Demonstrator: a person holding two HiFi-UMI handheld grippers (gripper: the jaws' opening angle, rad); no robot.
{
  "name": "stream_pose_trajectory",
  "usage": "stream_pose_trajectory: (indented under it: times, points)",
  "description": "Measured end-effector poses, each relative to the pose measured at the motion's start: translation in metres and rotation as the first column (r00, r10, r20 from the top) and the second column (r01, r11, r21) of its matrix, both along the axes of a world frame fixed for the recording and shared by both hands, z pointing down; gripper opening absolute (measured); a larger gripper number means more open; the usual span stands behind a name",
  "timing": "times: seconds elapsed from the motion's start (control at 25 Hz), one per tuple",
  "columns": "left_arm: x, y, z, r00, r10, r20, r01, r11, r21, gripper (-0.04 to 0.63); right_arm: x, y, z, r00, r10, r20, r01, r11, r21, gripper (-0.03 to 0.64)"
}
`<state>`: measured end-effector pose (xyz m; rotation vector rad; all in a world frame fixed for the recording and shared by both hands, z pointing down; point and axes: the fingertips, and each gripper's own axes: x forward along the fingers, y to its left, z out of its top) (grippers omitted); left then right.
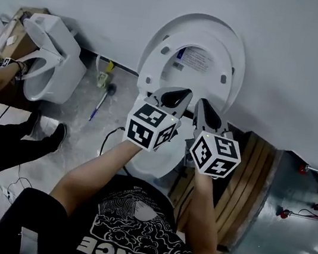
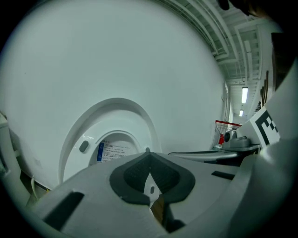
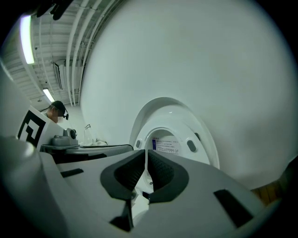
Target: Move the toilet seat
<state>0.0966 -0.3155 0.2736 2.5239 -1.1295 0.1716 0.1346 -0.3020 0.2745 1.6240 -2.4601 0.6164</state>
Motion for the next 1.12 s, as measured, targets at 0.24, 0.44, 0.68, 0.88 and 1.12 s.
stream_pose_trajectory:
  times: [0.24, 0.44, 0.68, 0.88, 1.12]
  points:
    - [-0.011, 0.025, 0.004, 0.999, 0.010, 0.050, -0.011, 1.000, 0.016, 0.011, -0.013, 0.022, -0.008, 0.997, 0.021, -0.078, -0.018, 0.999, 0.042, 0.026]
    - [-0.023, 0.040, -0.003, 0.998, 0.030, 0.053, -0.032, 0.999, 0.033, 0.011, -0.027, 0.039, -0.018, 0.990, 0.045, -0.133, -0.036, 0.997, 0.069, 0.018]
    - [-0.040, 0.062, -0.009, 0.996, 0.056, 0.073, -0.061, 0.996, 0.061, 0.011, -0.045, 0.062, -0.021, 0.982, 0.084, -0.167, -0.072, 0.994, 0.079, 0.018]
    - [-0.043, 0.078, -0.014, 0.991, 0.082, 0.102, -0.091, 0.992, 0.083, 0.011, -0.054, 0.077, -0.028, 0.979, 0.100, -0.178, -0.084, 0.992, 0.095, 0.018]
    - [-0.045, 0.088, -0.019, 0.989, 0.100, 0.110, -0.111, 0.989, 0.097, 0.011, -0.053, 0.088, -0.031, 0.975, 0.133, -0.176, -0.117, 0.988, 0.099, 0.017]
